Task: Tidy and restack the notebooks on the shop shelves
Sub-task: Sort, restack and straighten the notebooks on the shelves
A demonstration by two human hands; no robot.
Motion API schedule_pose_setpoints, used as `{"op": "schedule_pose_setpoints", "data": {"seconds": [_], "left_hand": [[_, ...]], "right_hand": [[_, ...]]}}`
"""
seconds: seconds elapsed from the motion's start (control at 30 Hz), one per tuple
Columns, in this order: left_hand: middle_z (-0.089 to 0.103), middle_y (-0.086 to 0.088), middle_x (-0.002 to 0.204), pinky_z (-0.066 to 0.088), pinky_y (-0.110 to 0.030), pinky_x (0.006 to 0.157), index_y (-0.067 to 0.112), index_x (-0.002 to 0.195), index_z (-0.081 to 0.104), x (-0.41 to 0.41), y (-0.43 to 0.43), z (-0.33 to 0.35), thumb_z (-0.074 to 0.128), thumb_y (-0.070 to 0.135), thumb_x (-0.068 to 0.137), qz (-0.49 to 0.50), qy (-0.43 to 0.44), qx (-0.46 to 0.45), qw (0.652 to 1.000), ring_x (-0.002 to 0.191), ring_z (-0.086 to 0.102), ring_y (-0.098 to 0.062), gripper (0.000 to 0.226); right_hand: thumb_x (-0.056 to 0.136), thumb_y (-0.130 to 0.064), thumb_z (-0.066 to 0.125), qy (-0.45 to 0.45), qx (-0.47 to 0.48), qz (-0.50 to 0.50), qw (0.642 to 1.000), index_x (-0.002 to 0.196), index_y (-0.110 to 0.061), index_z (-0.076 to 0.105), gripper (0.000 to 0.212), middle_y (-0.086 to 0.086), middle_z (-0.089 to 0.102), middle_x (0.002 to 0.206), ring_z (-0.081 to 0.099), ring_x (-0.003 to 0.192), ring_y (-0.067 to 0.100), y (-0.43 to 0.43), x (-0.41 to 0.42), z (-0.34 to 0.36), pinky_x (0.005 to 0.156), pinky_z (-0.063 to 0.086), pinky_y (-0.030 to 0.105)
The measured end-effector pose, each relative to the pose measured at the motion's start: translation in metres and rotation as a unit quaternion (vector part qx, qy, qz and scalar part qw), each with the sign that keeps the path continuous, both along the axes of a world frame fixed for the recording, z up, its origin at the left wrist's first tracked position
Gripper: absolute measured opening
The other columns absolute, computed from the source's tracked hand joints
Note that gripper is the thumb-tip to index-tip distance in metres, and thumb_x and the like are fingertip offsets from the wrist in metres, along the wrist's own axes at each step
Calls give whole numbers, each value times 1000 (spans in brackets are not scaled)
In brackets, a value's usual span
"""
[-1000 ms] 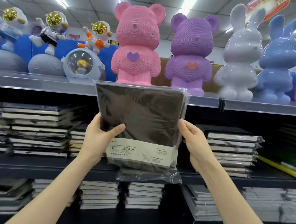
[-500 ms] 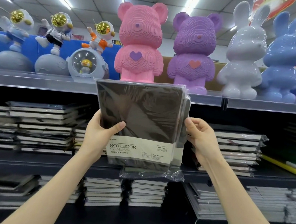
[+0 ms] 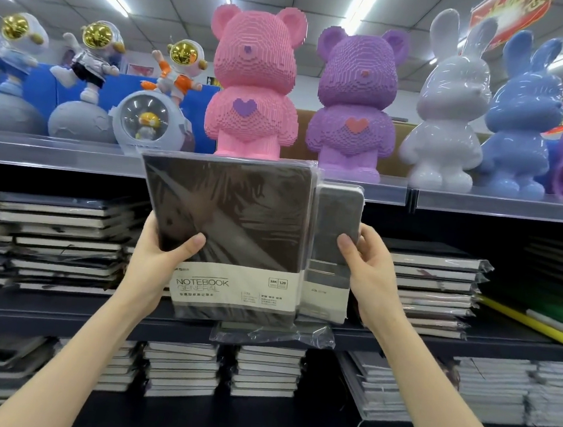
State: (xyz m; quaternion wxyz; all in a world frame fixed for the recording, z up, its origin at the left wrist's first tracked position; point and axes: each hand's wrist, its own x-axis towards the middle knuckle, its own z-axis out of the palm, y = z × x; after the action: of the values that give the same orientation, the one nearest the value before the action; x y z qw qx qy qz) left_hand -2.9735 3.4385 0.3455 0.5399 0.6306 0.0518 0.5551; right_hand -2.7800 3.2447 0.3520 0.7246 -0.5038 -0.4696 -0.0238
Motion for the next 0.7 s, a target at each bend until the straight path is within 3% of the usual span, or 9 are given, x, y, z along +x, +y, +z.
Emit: {"op": "schedule_pose_setpoints", "data": {"seconds": [0.13,0.27,0.43,0.57,0.7], "left_hand": [[68,9,104,52,-28,82,30,107,55,-3,-12,-4,72,11,68,8,-26,0,1000,104,64,-14,46],[67,3,100,51,-39,89,23,103,57,-7,-31,-2,69,-4,77,26,-55,-8,998,103,63,-24,39],[71,3,91,56,-29,74,18,96,61,-21,-54,8,66,-4,81,34,-65,-82,994,84,69,-14,27],[73,-1,77,59,-32,59,14,89,64,-39,-69,13,67,1,80,4,4,-196,981,68,70,-16,16],[72,-8,86,58,-47,68,9,88,67,-59,-78,1,75,8,66,-28,129,-311,941,71,71,-24,23]], "right_hand": [[97,-15,52,-26,61,-73,995,102,-24,60,13,-3,68,97,64,92,9,-23,-4,-4,79,52,20],[98,-20,51,-64,120,-209,968,95,-12,57,11,-3,58,82,53,75,5,-58,-4,-2,69,45,20],[96,-31,53,-25,160,-307,938,101,-17,61,16,-11,61,86,55,80,5,-95,5,-1,77,47,28],[95,-32,53,-9,154,-319,935,98,-17,61,17,-14,56,80,49,74,1,-111,4,-4,73,44,25],[94,-35,53,-4,151,-317,936,96,-17,61,20,-12,56,80,49,74,3,-123,1,-5,73,44,25]]}}
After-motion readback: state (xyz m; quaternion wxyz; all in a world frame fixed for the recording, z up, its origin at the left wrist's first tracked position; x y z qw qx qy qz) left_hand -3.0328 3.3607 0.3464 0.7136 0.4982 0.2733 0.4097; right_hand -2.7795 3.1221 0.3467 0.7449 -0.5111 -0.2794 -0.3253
